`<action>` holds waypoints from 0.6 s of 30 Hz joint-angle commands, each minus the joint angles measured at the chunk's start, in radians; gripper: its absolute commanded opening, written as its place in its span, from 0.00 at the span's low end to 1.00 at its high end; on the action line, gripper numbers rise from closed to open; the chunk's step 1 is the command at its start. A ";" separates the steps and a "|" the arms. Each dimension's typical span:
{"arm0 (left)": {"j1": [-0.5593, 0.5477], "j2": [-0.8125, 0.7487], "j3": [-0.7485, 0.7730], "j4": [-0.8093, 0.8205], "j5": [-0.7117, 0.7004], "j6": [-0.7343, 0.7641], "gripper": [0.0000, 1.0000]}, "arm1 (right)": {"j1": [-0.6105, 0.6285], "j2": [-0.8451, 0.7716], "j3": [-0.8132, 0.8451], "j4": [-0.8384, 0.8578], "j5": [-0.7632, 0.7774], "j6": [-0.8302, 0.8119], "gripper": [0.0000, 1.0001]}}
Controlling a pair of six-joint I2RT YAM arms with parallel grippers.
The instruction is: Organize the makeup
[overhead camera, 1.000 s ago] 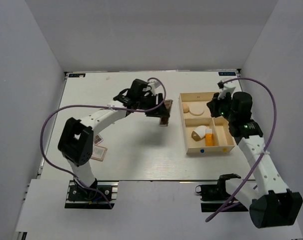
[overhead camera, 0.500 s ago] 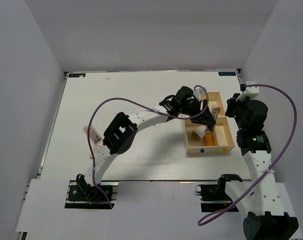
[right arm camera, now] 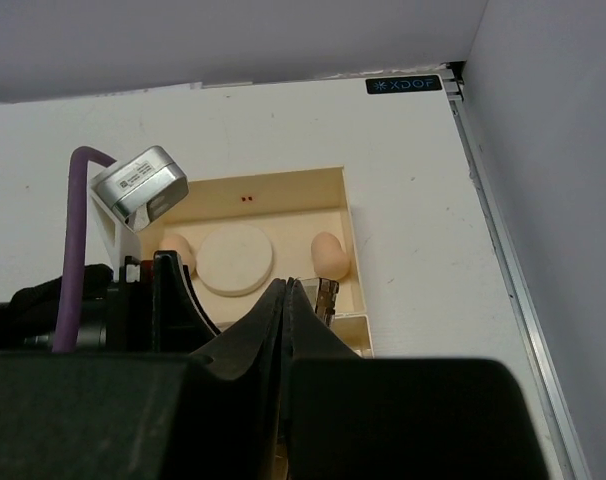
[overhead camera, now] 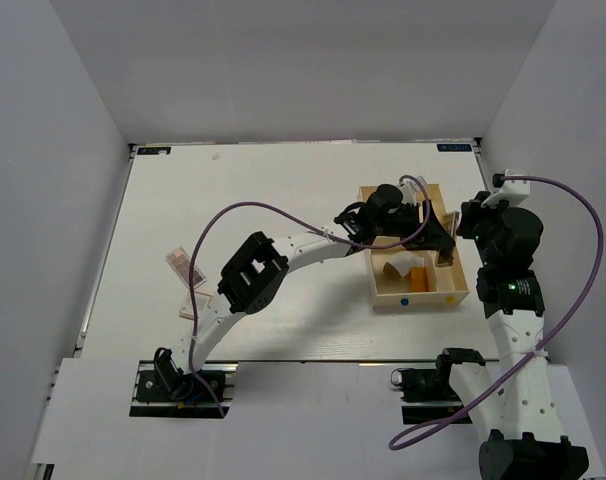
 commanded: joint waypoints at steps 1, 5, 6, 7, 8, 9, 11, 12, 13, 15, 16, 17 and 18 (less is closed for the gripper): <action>-0.021 -0.019 0.033 0.015 -0.089 -0.008 0.31 | -0.010 -0.022 -0.003 0.037 -0.005 0.021 0.00; -0.030 -0.003 0.042 0.006 -0.124 -0.025 0.31 | -0.016 -0.027 -0.006 0.037 -0.035 0.030 0.00; -0.030 0.000 0.045 -0.003 -0.132 -0.026 0.31 | -0.019 -0.028 -0.005 0.037 -0.040 0.032 0.00; -0.030 0.001 0.048 -0.012 -0.153 -0.029 0.31 | -0.017 -0.028 -0.006 0.038 -0.042 0.036 0.00; -0.041 0.001 0.046 -0.028 -0.164 -0.031 0.31 | -0.017 -0.027 -0.006 0.035 -0.042 0.036 0.00; -0.041 0.001 0.046 -0.040 -0.178 -0.035 0.31 | -0.019 -0.027 -0.006 0.038 -0.043 0.039 0.00; -0.050 0.005 0.051 -0.057 -0.206 -0.038 0.32 | -0.022 -0.028 -0.008 0.038 -0.046 0.041 0.00; -0.050 0.005 0.050 -0.060 -0.216 -0.046 0.32 | -0.020 -0.025 -0.009 0.038 -0.049 0.044 0.00; -0.050 0.008 0.051 -0.063 -0.230 -0.049 0.32 | -0.020 -0.027 -0.008 0.035 -0.051 0.044 0.00; -0.061 0.015 0.053 -0.065 -0.242 -0.058 0.33 | -0.022 -0.027 -0.011 0.038 -0.052 0.045 0.00; -0.061 0.018 0.056 -0.074 -0.252 -0.058 0.33 | -0.022 -0.028 -0.011 0.034 -0.054 0.045 0.00; -0.070 0.021 0.063 -0.078 -0.256 -0.063 0.33 | -0.022 -0.028 -0.009 0.035 -0.054 0.044 0.00; -0.070 0.027 0.065 -0.078 -0.255 -0.066 0.33 | -0.022 -0.028 -0.011 0.037 -0.055 0.045 0.00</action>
